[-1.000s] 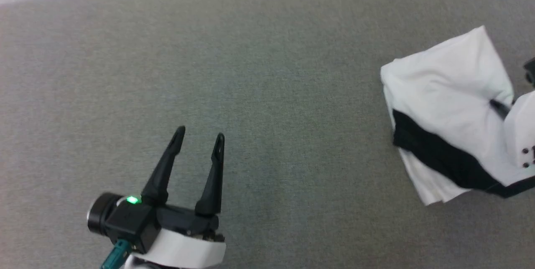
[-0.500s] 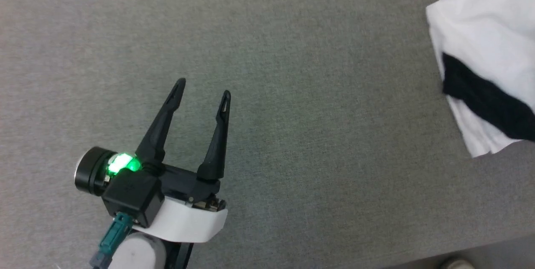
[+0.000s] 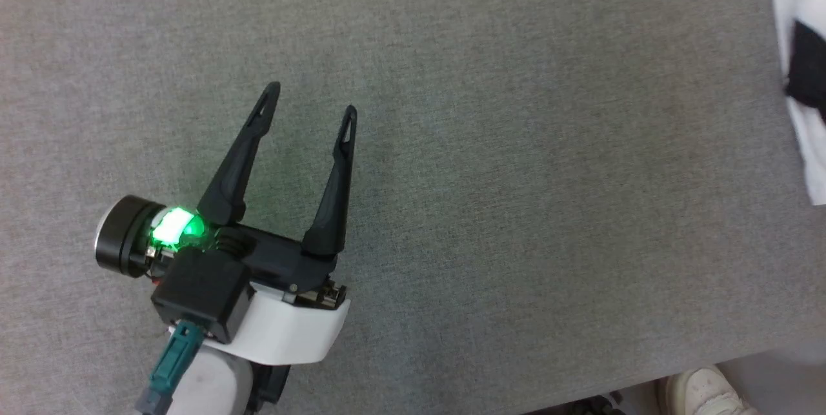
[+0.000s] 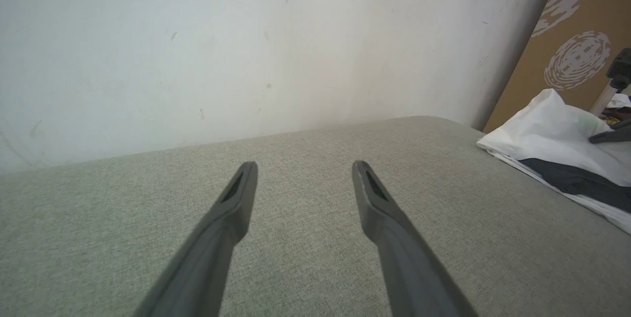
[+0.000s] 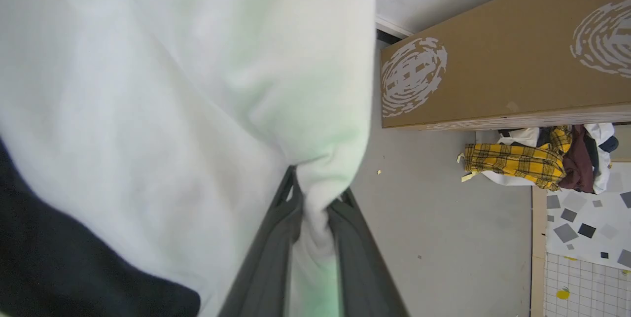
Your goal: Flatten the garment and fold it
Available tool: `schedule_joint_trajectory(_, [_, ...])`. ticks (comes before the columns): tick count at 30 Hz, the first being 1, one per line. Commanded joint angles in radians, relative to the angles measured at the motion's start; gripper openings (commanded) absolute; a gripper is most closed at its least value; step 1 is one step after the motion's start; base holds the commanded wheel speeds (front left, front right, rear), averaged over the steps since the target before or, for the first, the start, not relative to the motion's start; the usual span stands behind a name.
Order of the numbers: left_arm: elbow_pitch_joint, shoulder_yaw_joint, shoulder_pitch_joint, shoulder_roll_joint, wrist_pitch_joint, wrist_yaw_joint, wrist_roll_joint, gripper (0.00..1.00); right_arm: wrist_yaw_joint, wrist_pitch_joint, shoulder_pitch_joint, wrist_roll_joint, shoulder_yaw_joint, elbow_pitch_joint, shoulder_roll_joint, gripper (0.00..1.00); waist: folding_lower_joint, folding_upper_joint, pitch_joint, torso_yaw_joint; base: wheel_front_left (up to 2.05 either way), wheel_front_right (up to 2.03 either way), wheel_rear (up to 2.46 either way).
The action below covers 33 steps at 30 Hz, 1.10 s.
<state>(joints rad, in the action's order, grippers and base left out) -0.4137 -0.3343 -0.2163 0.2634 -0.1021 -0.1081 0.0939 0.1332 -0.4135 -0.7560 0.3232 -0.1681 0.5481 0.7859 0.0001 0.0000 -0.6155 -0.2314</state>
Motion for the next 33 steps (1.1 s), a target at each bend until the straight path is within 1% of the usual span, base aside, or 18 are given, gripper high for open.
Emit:
schedule_joint_trajectory(1, [-0.008, -0.003, -0.019, 0.008, -0.004, -0.006, -0.015, 1.00, -0.002, 0.010, -0.017, -0.015, 0.007, 0.016, 0.004, 0.00, -0.0001, 0.0000, -0.019, 0.007, 0.00, 0.00, 0.00])
schedule_joint_trajectory(6, [-0.013, 0.003, -0.022, 0.002, -0.007, -0.023, -0.017, 1.00, -0.002, 0.039, -0.032, -0.043, 0.031, 0.081, 0.003, 0.00, -0.0001, 0.0000, -0.031, 0.013, 0.00, 0.00, 0.00])
schedule_joint_trajectory(10, [-0.015, 0.003, -0.025, -0.001, -0.020, -0.025, -0.011, 1.00, -0.002, 0.051, -0.041, -0.059, 0.034, 0.119, -0.008, 0.01, -0.0001, 0.0000, -0.028, 0.012, 0.00, 0.00, 0.00])
schedule_joint_trajectory(11, [-0.014, 0.004, -0.023, -0.003, -0.024, -0.028, -0.009, 1.00, -0.002, 0.054, -0.043, -0.063, 0.034, 0.127, -0.010, 0.25, -0.0001, 0.0000, -0.026, 0.011, 0.00, 0.00, 0.00])
schedule_joint_trajectory(13, [-0.011, 0.009, -0.021, -0.009, -0.033, -0.038, -0.007, 1.00, -0.002, 0.058, -0.046, -0.070, 0.029, 0.141, -0.013, 0.34, -0.0001, 0.0000, -0.019, 0.009, 0.00, 0.00, 0.00])
schedule_joint_trajectory(15, [-0.007, 0.015, -0.020, -0.010, -0.038, -0.045, -0.006, 1.00, -0.002, 0.062, -0.050, -0.076, 0.024, 0.152, -0.012, 0.48, -0.0001, 0.0000, -0.013, 0.008, 0.00, 0.00, 0.00])
schedule_joint_trajectory(16, [-0.006, 0.018, -0.020, -0.010, -0.040, -0.047, -0.004, 1.00, -0.002, 0.065, -0.052, -0.081, 0.021, 0.156, -0.010, 0.87, -0.0001, 0.0000, -0.009, 0.007, 0.00, 0.00, 0.00])
schedule_joint_trajectory(17, [-0.004, 0.020, -0.019, -0.010, -0.041, -0.048, -0.002, 1.00, -0.002, 0.070, -0.055, -0.085, 0.020, 0.161, -0.008, 1.00, -0.0001, 0.0000, -0.005, 0.005, 0.00, 0.00, 0.00])
schedule_joint_trajectory(25, [0.002, 0.033, -0.004, -0.007, -0.062, -0.058, 0.012, 1.00, -0.002, 0.101, -0.068, -0.103, -0.003, 0.185, -0.015, 1.00, -0.0001, 0.0000, 0.036, -0.002, 0.00, 0.00, 0.00])
schedule_joint_trajectory(33, [0.038, 0.040, 0.040, -0.011, -0.092, -0.066, 0.042, 1.00, -0.002, 0.137, -0.057, -0.095, -0.040, 0.189, -0.047, 1.00, -0.0001, 0.0000, 0.131, -0.008, 0.00, 0.00, 0.00])
